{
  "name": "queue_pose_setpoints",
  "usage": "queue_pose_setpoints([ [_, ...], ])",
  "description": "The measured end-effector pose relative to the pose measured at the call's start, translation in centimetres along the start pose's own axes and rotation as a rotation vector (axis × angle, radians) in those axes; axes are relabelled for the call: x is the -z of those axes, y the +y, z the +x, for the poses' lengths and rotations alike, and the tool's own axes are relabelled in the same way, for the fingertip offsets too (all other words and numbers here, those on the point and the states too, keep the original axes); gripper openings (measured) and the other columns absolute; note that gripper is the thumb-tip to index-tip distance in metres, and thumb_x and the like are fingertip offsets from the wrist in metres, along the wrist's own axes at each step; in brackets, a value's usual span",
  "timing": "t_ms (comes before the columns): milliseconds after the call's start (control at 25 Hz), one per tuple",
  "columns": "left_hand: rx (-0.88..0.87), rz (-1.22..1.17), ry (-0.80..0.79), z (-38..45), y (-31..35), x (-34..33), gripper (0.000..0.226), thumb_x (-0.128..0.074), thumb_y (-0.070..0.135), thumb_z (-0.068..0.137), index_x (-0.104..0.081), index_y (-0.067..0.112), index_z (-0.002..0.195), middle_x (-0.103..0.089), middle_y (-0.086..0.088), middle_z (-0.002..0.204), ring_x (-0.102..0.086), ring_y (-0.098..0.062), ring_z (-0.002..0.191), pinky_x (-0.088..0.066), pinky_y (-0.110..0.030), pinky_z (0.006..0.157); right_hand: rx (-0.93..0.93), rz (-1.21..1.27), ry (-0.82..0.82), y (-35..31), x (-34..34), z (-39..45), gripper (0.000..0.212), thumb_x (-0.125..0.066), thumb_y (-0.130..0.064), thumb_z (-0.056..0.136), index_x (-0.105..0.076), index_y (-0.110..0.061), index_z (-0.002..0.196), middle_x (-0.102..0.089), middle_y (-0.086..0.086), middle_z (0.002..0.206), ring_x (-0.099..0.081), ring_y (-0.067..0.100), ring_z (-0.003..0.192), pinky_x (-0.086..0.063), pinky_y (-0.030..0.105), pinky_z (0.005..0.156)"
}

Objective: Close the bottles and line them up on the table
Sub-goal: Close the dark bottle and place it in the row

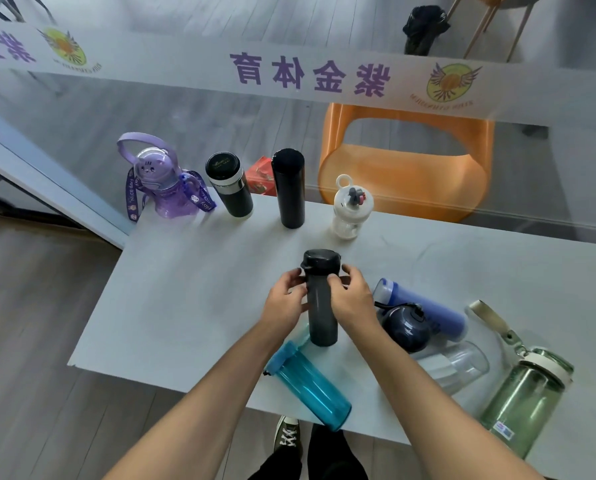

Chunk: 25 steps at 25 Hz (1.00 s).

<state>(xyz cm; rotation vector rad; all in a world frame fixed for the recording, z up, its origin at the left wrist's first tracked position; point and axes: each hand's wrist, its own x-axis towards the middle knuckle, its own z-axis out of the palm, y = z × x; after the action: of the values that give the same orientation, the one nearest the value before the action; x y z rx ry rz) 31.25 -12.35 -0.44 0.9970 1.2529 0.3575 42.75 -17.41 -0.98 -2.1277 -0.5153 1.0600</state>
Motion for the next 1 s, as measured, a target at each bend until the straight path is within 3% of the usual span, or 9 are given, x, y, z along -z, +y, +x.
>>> queue_pose_setpoints([
  [160,-0.124,0.065,-0.028,-2.4,0.7,0.4,0.035,-0.043,0.016,0.103,-0.051,0.019,0.138,-0.061,0.001,0.127,-0.060,-0.017,0.117,-0.054,-0.036,0.099,0.065,0.084,0.013,-0.8,1.2,-2.0,0.040,-0.045,-0.036,0.101,-0.057,-0.016,0.135,-0.063,0.005,0.121,-0.056,0.021,0.110,-0.043,0.035,0.097],
  [360,-0.143,0.097,-0.004,-4.5,-0.8,1.4,0.034,-0.051,0.032,0.101,-0.054,0.019,0.132,-0.062,-0.001,0.128,-0.062,-0.012,0.111,-0.057,-0.025,0.084,0.071,0.078,-0.019,0.2,1.6,-4.5,0.038,-0.052,-0.039,0.098,-0.059,-0.018,0.129,-0.069,0.004,0.119,-0.065,0.023,0.111,-0.051,0.042,0.101],
  [480,-0.153,0.108,0.031,-5.3,-1.5,1.9,0.027,-0.056,0.029,0.098,-0.057,0.018,0.123,-0.064,-0.004,0.125,-0.065,-0.011,0.104,-0.058,-0.022,0.076,0.060,0.049,-0.021,0.2,1.5,-5.6,0.034,-0.056,-0.034,0.095,-0.062,-0.019,0.125,-0.073,0.008,0.118,-0.067,0.025,0.110,-0.052,0.045,0.101],
  [640,-0.205,0.079,0.044,-6.1,0.0,1.9,0.029,-0.059,0.027,0.097,-0.055,0.016,0.123,-0.062,-0.003,0.125,-0.066,-0.016,0.107,-0.060,-0.034,0.089,0.087,0.096,0.005,-1.8,2.4,-6.2,0.034,-0.056,-0.028,0.097,-0.062,-0.019,0.129,-0.070,0.007,0.119,-0.065,0.024,0.110,-0.049,0.034,0.093],
  [800,-0.274,0.082,0.030,-6.6,2.9,0.9,0.029,-0.062,0.027,0.095,-0.056,0.018,0.122,-0.062,-0.001,0.124,-0.065,-0.018,0.107,-0.059,-0.037,0.092,0.146,0.163,0.054,-3.7,4.2,-6.5,0.035,-0.056,-0.028,0.098,-0.063,-0.021,0.132,-0.070,0.010,0.124,-0.065,0.027,0.114,-0.053,0.048,0.102],
  [1000,-0.335,0.056,-0.048,-6.4,5.6,-2.5,0.033,-0.066,0.023,0.093,-0.056,0.019,0.124,-0.064,-0.003,0.120,-0.067,-0.013,0.101,-0.059,-0.035,0.088,0.186,0.191,0.177,-3.8,8.3,-5.4,0.031,-0.063,-0.030,0.095,-0.067,-0.015,0.122,-0.073,0.010,0.116,-0.069,0.027,0.108,-0.055,0.049,0.100],
])
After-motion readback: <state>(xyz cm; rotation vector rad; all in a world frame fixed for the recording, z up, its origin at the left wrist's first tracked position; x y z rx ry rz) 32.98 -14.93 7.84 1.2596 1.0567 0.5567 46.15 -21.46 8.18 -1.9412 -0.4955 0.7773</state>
